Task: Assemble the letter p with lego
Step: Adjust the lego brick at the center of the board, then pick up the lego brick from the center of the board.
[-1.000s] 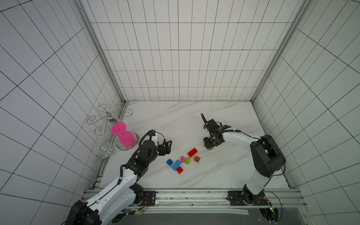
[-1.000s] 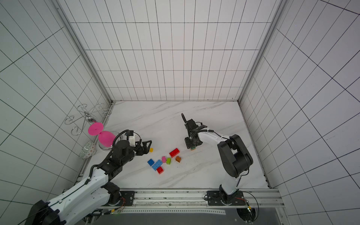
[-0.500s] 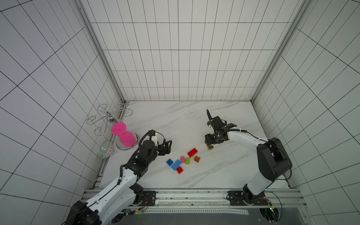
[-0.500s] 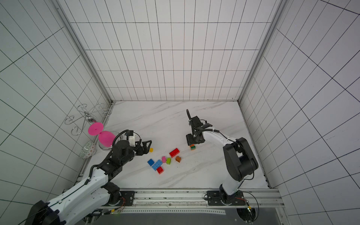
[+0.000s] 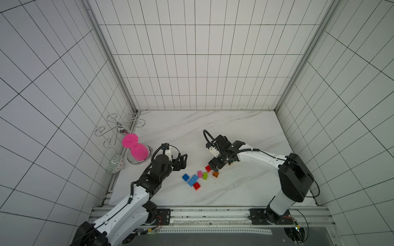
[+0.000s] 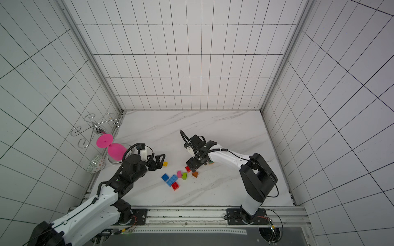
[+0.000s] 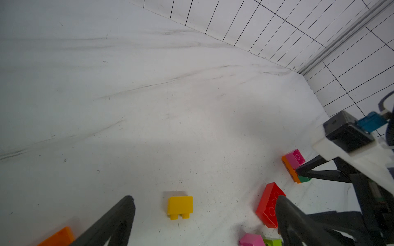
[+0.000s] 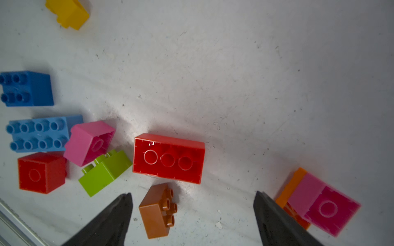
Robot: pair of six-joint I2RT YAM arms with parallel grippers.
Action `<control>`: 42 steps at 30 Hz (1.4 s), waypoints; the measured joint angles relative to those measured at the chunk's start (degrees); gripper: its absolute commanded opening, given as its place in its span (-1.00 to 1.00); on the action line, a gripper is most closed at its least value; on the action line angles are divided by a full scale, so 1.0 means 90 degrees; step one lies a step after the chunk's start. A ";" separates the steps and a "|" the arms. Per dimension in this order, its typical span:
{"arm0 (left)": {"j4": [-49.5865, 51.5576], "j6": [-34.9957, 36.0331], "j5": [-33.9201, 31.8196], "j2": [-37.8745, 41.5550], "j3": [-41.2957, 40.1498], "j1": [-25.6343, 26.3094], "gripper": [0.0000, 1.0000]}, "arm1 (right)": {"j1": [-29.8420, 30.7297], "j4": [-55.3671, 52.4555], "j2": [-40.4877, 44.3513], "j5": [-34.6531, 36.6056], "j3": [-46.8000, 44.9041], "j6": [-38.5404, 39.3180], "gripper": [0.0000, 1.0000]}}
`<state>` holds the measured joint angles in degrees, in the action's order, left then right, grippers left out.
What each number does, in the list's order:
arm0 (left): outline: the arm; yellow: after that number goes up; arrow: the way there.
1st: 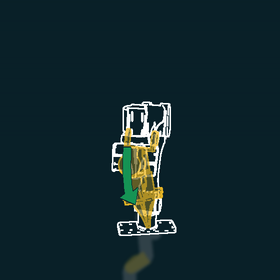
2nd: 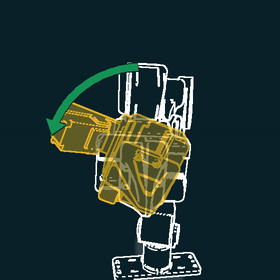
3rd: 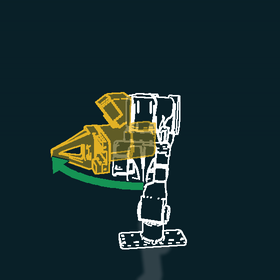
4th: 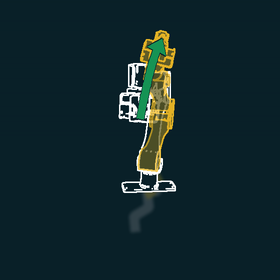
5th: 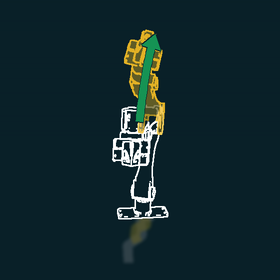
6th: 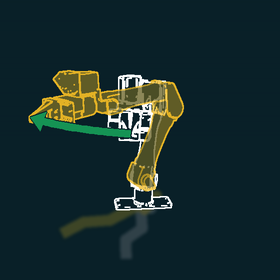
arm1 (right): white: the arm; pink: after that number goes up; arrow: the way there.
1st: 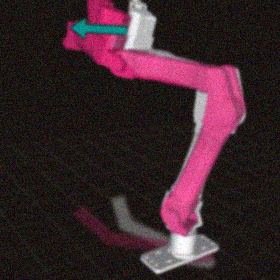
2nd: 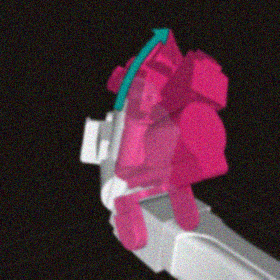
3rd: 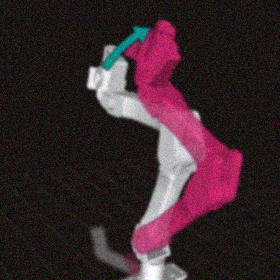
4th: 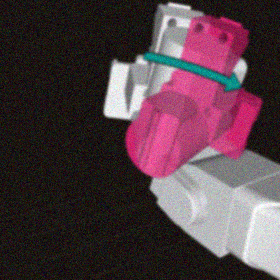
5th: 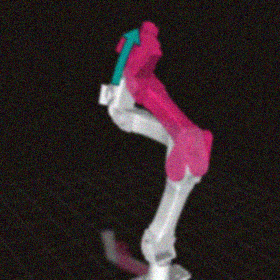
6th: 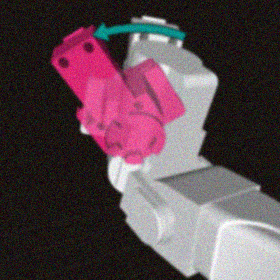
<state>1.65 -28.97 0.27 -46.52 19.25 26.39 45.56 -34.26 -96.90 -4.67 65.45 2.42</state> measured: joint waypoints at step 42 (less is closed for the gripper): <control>-0.0087 0.0005 0.0066 0.0075 -0.0049 0.0002 0.95 | -0.0158 -0.0209 -0.1712 0.0425 0.1341 -0.0279 -0.37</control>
<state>0.86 -28.93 0.86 -45.84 18.81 26.41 44.14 -36.14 -112.31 -0.84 77.52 -0.10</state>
